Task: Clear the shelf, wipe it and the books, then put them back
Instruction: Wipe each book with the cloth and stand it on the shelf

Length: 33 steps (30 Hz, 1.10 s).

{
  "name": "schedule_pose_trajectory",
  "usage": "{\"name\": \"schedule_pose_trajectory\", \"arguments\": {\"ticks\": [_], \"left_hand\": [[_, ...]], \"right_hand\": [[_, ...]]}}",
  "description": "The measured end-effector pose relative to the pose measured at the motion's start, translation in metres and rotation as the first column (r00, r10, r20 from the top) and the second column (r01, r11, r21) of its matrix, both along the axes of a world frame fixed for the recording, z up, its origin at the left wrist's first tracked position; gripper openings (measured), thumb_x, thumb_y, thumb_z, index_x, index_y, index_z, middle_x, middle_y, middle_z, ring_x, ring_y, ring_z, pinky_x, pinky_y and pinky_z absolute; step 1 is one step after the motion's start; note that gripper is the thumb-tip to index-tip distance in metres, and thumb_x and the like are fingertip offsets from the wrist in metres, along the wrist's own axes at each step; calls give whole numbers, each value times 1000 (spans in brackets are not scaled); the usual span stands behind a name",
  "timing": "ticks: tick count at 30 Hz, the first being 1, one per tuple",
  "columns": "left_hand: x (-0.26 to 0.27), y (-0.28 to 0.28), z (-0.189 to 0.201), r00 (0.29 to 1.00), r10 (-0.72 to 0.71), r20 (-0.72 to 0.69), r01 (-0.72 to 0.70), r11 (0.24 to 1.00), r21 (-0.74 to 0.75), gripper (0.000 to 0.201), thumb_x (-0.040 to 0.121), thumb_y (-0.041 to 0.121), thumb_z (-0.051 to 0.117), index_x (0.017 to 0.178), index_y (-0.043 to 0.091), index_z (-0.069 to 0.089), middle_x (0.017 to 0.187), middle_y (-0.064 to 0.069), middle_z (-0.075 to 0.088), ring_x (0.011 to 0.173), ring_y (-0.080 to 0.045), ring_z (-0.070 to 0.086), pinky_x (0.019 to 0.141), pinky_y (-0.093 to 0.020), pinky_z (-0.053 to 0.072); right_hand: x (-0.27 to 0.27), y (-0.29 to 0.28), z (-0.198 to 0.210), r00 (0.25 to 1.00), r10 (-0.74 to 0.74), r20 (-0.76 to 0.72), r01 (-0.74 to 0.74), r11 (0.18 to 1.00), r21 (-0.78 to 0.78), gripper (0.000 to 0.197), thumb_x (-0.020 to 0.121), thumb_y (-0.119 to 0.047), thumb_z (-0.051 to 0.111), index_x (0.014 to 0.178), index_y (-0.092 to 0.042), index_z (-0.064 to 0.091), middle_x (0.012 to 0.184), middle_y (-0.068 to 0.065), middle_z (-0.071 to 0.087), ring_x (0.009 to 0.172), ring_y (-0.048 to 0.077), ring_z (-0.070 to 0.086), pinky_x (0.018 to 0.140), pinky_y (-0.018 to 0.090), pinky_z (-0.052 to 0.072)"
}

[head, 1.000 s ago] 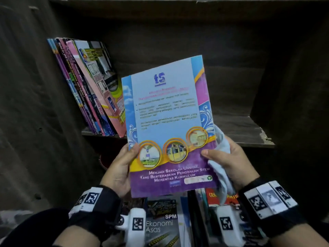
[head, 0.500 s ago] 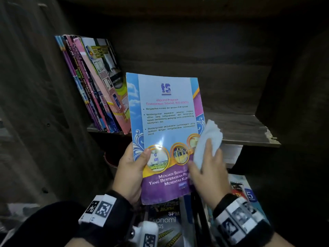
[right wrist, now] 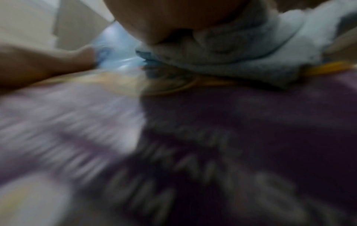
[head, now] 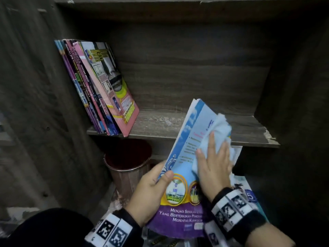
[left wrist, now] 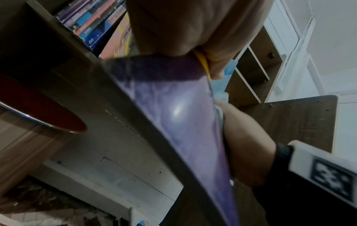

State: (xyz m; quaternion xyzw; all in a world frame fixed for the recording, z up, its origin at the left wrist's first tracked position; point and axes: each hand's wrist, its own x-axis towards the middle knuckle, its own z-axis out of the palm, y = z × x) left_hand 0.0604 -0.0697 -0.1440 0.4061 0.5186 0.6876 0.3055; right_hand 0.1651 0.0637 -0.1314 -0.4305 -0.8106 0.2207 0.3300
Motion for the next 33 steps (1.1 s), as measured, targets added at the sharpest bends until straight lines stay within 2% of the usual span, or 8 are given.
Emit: {"name": "schedule_pose_trajectory", "arguments": {"ticks": [5,9,12,16,21,25,30,33], "left_hand": [[1,-3,-1,996,5,-92,-7,1000,-13,36,87,24,55,122,21,60,117,4,70,111,-14,64,94,-27,50],[0,-6,4,996,-34,-85,32,999,-20,34,91,24,54,125,18,58,118,2,69,111,-17,65,92,-29,52],[5,-5,4,992,-57,-111,55,998,-22,37,88,26,51,123,18,59,115,6,70,108,-12,66,86,-21,51],[7,-2,2,998,19,-65,-17,1000,20,39,89,32,45,119,14,61,116,1,70,111,-17,64,92,-27,51],[-1,-3,10,976,147,158,-164,981,104,41,94,38,41,120,14,59,115,-4,70,110,-20,65,95,-32,52],[-4,0,12,962,136,236,-169,978,126,40,91,31,41,123,15,57,115,-5,70,107,-20,66,86,-28,55],[0,-4,7,991,93,100,-99,993,59,37,88,26,47,119,12,61,115,-7,70,108,-24,65,90,-34,53],[2,-7,10,996,39,81,-45,997,65,37,88,25,47,120,12,61,115,-6,70,108,-21,65,89,-30,54]], "right_hand": [[-2,-16,-19,937,336,98,-340,804,487,53,96,-62,14,146,-53,1,159,2,1,147,13,-10,107,55,15],[1,25,-6,993,34,-116,-17,989,147,55,92,-66,17,144,-56,5,159,10,9,146,20,3,117,52,11],[2,33,-2,976,-125,-176,110,990,-89,65,87,-62,16,149,-46,6,159,7,9,146,26,8,117,50,12],[-3,-20,-9,972,230,44,-233,966,110,58,82,-73,-1,137,-62,-14,160,-3,-11,145,10,-15,117,47,1],[-4,-71,-43,900,341,271,-429,806,409,59,98,-55,12,153,-31,7,155,10,23,142,28,20,98,52,29],[-6,-62,-41,873,394,287,-484,776,404,56,98,-57,15,151,-38,8,157,7,20,144,29,16,100,55,25],[-5,-9,-13,983,183,-21,-174,959,223,61,85,-73,18,141,-60,-3,159,-3,-6,146,15,-11,115,51,2],[4,27,6,959,-52,-280,57,998,10,68,88,-62,42,149,-41,20,157,13,17,144,26,18,115,37,18]]}}
